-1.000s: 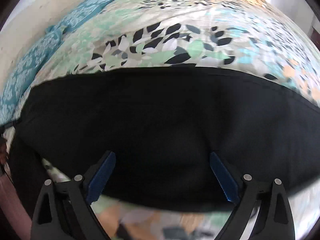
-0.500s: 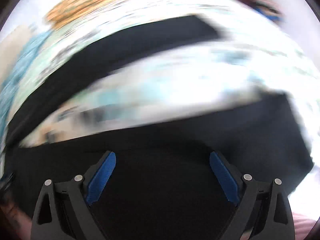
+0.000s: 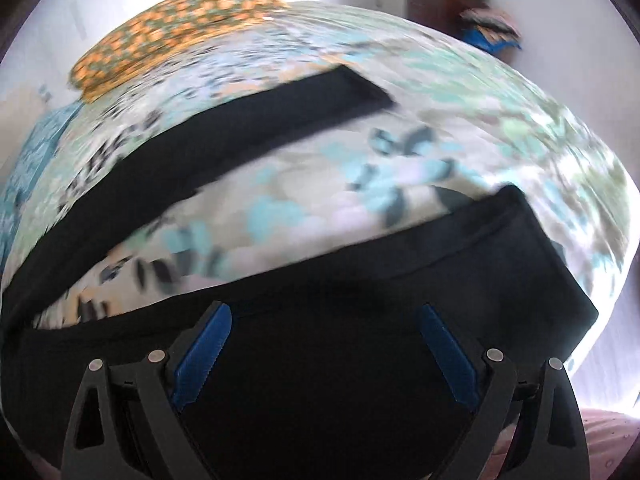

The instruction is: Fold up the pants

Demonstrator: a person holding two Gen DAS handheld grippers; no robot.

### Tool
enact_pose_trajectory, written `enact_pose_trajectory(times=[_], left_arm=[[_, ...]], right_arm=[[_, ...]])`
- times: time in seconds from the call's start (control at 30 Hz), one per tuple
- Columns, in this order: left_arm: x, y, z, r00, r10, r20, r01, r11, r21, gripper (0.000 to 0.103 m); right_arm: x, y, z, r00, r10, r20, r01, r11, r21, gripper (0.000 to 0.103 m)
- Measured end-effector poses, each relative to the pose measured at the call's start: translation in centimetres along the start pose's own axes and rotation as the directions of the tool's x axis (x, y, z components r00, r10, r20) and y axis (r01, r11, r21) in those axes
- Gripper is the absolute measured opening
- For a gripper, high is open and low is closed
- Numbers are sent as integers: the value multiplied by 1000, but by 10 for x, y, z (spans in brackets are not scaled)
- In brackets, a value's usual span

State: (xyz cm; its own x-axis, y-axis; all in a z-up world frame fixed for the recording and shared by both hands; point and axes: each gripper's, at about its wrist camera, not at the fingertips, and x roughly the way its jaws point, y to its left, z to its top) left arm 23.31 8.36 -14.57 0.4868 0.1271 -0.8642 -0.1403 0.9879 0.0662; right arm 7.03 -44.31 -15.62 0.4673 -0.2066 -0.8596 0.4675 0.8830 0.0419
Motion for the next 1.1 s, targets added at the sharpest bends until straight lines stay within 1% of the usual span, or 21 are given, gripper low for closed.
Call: enact_pose_trajectory(times=[0.07,0.1,0.13,0.17,0.23,0.27,0.33,0.4,0.43,0.5,0.57,0.6,0.67,0.77,0.8,0.83,0.87,0.93,0.97,1.07,1.1], left_arm=[[22,-1,16,999,43,-15,-43,999,8,102],[38,0,18,997,62,-44,-62,998,6,103],[57,1,18,994,59,-88,-60,998,1,103],[67,1,14,993,51,-111,-52,999,-9,103],[64,-1,8,996,57,-67,-59,998,-26,103],[62,-4,7,996,61,-66,-62,998,-10,103],[50,-5,9,997,40,-66,-39,999,11,102],[31,3,13,1000,2,-29,-3,1000,-13,102],[22,5,18,1000,-15,-4,15,1000,-26,102],[15,7,36,999,-24,29,25,999,-33,102],[22,9,58,999,-23,47,25,999,-33,102],[28,8,64,999,-10,47,11,1000,-29,102],[52,8,73,999,46,20,-45,998,-34,102],[95,23,61,993,104,-60,-108,993,-56,103],[102,30,50,996,83,-40,-85,995,-60,103],[98,31,39,997,72,20,-71,996,-52,103],[93,28,31,996,76,42,-74,996,-41,103],[94,27,31,995,86,46,-85,996,-38,103],[94,27,30,995,85,48,-83,996,-39,103],[99,24,31,994,91,61,-89,995,-39,103],[99,25,30,993,97,66,-94,995,-38,102]], right_arm=[[-2,15,-3,1000,11,5,-10,998,-54,95],[-2,25,-5,1000,17,1,-17,996,-88,95],[-1,29,-6,1000,19,-4,-19,994,-105,95],[0,35,-6,1000,18,-10,-19,992,-127,95],[0,42,-7,1000,11,-3,-11,988,-152,95],[-1,44,-6,1000,13,5,-12,987,-158,95],[0,46,-4,1000,21,14,-19,987,-159,95],[1,49,0,999,38,20,-35,989,-147,95],[2,50,2,998,56,19,-53,989,-139,95],[7,53,8,996,88,6,-86,988,-129,95],[15,56,19,991,130,-14,-131,984,-120,95],[18,55,25,989,147,-20,-148,983,-110,95],[24,46,43,982,189,-16,-189,979,-72,95],[36,16,88,973,231,17,-231,973,-15,95],[41,7,99,975,224,17,-224,975,-10,95],[50,-9,120,980,198,15,-198,980,-9,95],[55,-17,131,983,183,14,-183,983,-12,95],[74,-45,173,990,137,16,-137,991,-13,95],[82,-54,185,992,129,6,-129,992,-4,95],[126,-85,236,991,113,-75,-107,991,81,95],[136,-88,245,990,113,-89,-104,990,97,95]])
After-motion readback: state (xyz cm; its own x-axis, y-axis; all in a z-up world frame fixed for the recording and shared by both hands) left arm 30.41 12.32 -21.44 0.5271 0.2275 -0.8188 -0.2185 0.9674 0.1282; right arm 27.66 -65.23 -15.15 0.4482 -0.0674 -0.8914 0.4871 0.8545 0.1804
